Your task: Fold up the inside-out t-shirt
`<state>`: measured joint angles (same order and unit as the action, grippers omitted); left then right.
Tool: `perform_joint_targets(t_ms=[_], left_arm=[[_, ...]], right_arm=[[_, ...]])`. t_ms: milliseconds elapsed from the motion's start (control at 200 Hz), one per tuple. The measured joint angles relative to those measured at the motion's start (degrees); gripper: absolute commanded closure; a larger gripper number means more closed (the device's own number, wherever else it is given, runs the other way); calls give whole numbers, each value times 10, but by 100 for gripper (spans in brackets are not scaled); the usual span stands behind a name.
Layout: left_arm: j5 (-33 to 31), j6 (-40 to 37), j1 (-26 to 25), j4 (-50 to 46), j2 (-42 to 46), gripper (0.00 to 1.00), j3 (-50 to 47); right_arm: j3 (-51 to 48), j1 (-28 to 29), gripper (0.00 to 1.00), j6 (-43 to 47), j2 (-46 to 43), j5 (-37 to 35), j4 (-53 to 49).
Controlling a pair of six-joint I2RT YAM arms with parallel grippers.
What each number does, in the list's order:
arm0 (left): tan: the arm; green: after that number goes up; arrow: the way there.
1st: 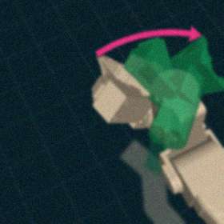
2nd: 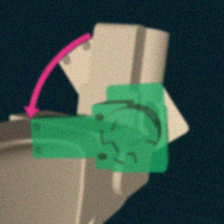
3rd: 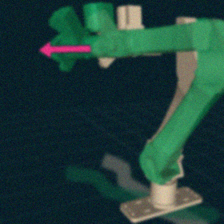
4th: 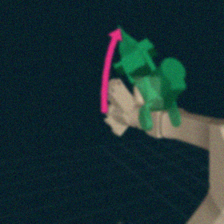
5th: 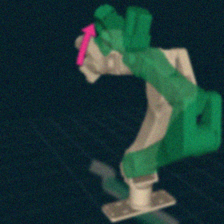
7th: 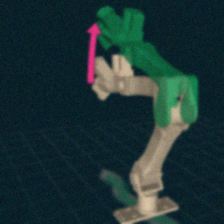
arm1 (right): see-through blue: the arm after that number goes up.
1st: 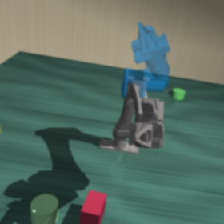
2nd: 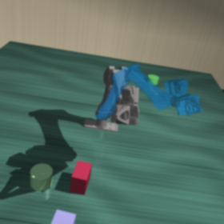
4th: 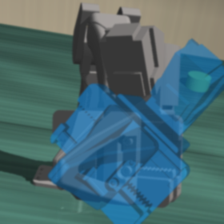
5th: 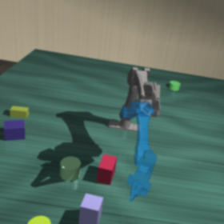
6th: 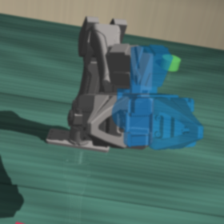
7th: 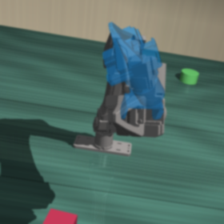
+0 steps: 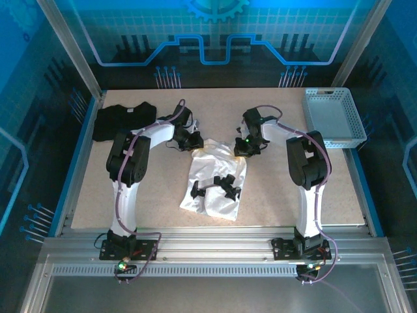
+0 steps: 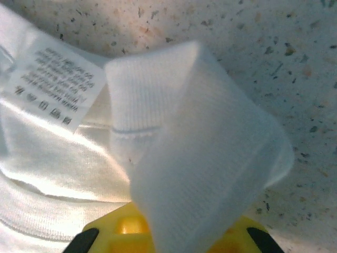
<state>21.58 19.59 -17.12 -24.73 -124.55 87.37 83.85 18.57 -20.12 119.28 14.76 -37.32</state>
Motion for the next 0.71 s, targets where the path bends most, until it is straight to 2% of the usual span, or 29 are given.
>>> perform_joint_targets(t_ms=[110, 210, 415, 570, 705], left_arm=[[16, 10, -3, 20, 0, 100, -6], [28, 17, 0, 46, 10, 100, -28], [43, 53, 22, 85, 97, 100, -72], [51, 78, 46, 129, 170, 100, -54], [57, 90, 64, 135, 174, 100, 47]], right_arm=[[-32, -9, 100, 2, -18, 16, 33], [-67, -20, 100, 2, -50, 24, 52], [-81, -34, 100, 2, -154, 30, 82], [-19, -40, 100, 8, -193, 30, 104], [85, -47, 100, 25, -191, 26, 110]])
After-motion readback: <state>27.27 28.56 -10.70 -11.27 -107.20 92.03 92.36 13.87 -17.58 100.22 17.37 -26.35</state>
